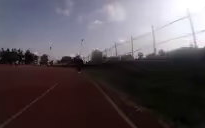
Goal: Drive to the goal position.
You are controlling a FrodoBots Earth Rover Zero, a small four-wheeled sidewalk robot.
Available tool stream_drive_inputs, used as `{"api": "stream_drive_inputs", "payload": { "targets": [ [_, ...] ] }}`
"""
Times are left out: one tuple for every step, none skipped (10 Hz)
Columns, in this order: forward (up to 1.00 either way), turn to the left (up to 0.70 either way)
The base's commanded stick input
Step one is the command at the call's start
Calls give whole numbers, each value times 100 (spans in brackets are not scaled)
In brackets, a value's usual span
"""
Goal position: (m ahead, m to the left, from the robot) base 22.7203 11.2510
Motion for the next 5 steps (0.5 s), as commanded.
{"api": "stream_drive_inputs", "payload": {
  "targets": [
    [50, 0],
    [50, 0],
    [50, 0],
    [50, 0],
    [50, 0]
  ]
}}
